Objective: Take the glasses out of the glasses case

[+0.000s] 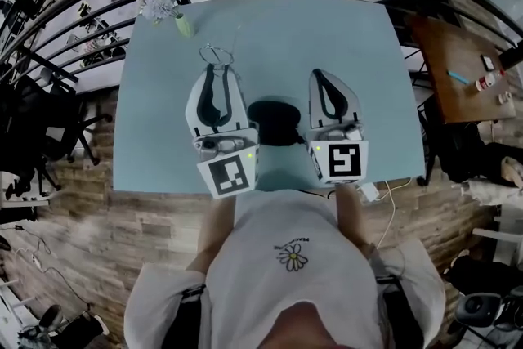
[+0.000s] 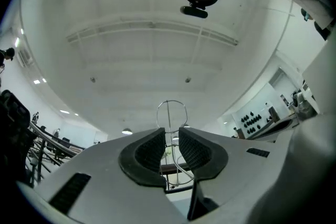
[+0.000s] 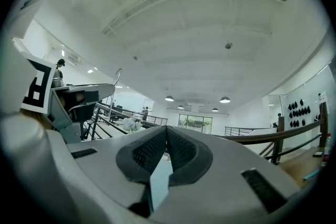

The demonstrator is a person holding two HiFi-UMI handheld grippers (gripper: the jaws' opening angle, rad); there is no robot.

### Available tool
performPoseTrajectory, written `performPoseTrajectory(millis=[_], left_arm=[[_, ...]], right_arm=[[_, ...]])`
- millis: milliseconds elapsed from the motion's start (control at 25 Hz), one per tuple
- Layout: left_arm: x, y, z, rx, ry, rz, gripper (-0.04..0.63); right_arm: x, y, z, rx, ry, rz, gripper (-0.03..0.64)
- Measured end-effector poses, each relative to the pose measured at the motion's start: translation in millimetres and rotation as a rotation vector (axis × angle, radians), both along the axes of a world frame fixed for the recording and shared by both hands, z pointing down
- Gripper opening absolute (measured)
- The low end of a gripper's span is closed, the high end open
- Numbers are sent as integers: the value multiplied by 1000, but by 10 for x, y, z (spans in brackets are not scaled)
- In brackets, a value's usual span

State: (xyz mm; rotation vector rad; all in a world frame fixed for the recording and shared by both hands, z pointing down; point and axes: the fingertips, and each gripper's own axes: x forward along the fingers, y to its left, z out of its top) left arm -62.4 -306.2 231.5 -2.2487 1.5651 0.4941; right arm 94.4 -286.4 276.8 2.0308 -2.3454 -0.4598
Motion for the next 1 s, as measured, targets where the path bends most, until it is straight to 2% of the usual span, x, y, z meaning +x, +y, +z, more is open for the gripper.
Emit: performPoseTrajectory(millis=[320, 880, 920, 1000], left_arm=[[2, 164, 250, -8, -50, 12, 89], [-44, 130, 154, 17, -50, 7, 81], [-45, 131, 157, 18, -54, 0, 31], [-35, 113, 183, 10, -72, -12, 18]], right_arm=[[21, 70, 97, -26, -22, 19, 9], [8, 32, 97, -34, -30, 14, 9], [8, 31, 95, -34, -30, 13, 9], [6, 24, 95, -33, -32, 8, 9]])
